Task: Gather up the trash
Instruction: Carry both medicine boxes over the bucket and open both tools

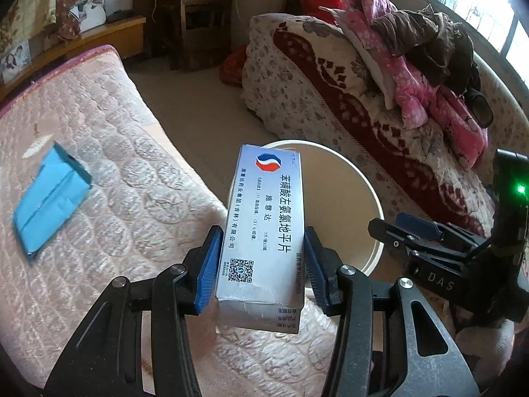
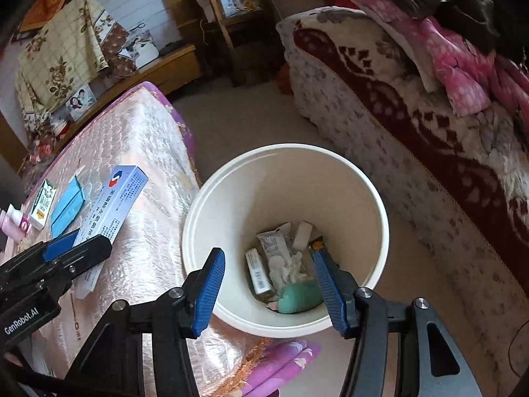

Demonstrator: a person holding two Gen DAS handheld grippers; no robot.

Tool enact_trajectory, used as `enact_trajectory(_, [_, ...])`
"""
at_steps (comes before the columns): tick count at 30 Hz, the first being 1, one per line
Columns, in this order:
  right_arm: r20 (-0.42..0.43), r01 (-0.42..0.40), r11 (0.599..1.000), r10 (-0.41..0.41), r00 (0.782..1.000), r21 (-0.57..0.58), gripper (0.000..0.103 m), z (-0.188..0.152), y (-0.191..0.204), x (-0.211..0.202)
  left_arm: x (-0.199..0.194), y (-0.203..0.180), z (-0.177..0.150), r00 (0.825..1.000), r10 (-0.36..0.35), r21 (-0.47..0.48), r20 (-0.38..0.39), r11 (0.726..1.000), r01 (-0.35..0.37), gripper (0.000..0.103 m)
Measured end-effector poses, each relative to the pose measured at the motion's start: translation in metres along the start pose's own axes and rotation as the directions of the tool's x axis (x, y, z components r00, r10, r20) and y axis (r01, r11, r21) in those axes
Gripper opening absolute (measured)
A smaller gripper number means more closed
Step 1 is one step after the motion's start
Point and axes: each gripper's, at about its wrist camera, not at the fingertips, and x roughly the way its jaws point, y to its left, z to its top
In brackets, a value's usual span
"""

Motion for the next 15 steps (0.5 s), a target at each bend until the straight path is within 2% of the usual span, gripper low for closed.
enact_trajectory(2, [-0.005,0.002,1.000,-0.002,1.000,0.005,0.055,-0.001,-0.003,0.001,0.003,0.001,0.000,1.000,-0.005,-0.007,-0.003,1.000,0.005,0.049])
enact_trajectory(3, [-0.007,0.003,1.000,-0.003,1.000,0.008,0.055,-0.001,-0.004,0.001,0.005,0.002,0.000,1.000,-0.013,-0.011,-0.006,1.000,0.013,0.056])
enact_trajectory(5, [-0.012,0.004,1.000,-0.004,1.000,0.015,0.059,-0.002,-0.006,0.003,0.006,0.003,-0.001,0.999,-0.031,-0.018,-0.007,0.999,0.031,0.062])
enact_trajectory(7, [-0.014,0.000,1.000,0.000,1.000,0.019,0.065,-0.002,-0.006,0.004,0.006,0.004,-0.002,1.000,-0.029,-0.018,-0.006,0.999,0.029,0.062])
enact_trajectory(15, [-0.016,-0.004,1.000,0.004,1.000,-0.011,0.065,-0.004,0.007,0.006,-0.004,0.014,-0.006,1.000,0.018,-0.014,0.006,1.000,-0.018,0.062])
